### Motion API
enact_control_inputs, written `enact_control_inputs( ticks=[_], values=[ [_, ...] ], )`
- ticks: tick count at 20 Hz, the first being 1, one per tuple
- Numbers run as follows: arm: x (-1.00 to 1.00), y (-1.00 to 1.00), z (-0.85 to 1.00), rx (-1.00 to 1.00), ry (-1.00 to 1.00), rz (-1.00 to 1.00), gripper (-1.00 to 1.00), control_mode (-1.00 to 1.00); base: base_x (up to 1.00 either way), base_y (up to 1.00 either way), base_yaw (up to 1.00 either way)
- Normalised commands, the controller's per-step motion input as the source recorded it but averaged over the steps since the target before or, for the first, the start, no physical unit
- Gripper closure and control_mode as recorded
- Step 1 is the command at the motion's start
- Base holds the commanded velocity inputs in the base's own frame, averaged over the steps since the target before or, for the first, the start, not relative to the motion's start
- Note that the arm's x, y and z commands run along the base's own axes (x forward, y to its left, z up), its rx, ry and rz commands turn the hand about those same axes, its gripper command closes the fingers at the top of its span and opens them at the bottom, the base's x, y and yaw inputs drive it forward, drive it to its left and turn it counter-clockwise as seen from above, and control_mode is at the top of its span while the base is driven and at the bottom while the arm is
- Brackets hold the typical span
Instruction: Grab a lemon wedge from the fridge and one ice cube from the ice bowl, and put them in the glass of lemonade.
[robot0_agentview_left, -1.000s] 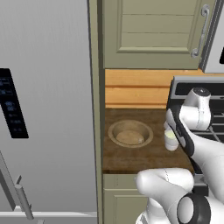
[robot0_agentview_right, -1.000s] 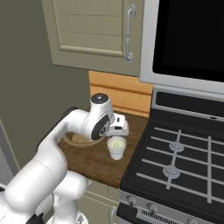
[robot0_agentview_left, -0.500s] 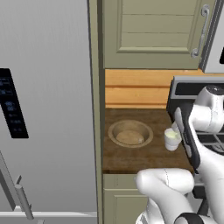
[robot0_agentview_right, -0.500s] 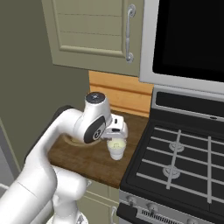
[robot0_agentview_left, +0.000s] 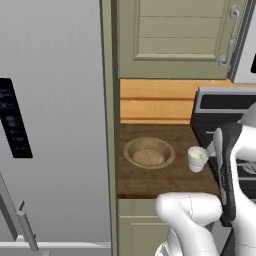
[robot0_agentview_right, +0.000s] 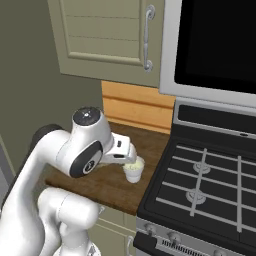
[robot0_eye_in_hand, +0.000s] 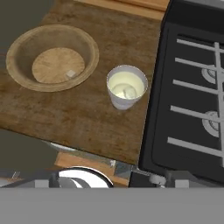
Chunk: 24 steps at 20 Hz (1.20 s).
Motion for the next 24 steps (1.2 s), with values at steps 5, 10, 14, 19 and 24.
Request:
enact_control_inputs(
  ticks=[5,10,14,19,24],
  values=[
    [-0.89,0.45,0.55,0.00,0.00,-0.07,-1.00,-1.00,0.00,0.00,0.00],
    [-0.58,0.20,0.14,0.00,-0.08,-0.05,-1.00,-1.00,0.00,0.00,0.00],
    [-0.07,0.00,0.01,0.00,-0.03,0.00,-1.00,-1.00,0.00,0.00,0.00],
    [0.00,0.00,0.00,0.00,0.00,0.00,-1.00,-1.00,0.00,0.00,0.00],
    [0.00,0.00,0.00,0.00,0.00,0.00,-1.00,1.00,-0.40,0.19,-0.01]
  ],
)
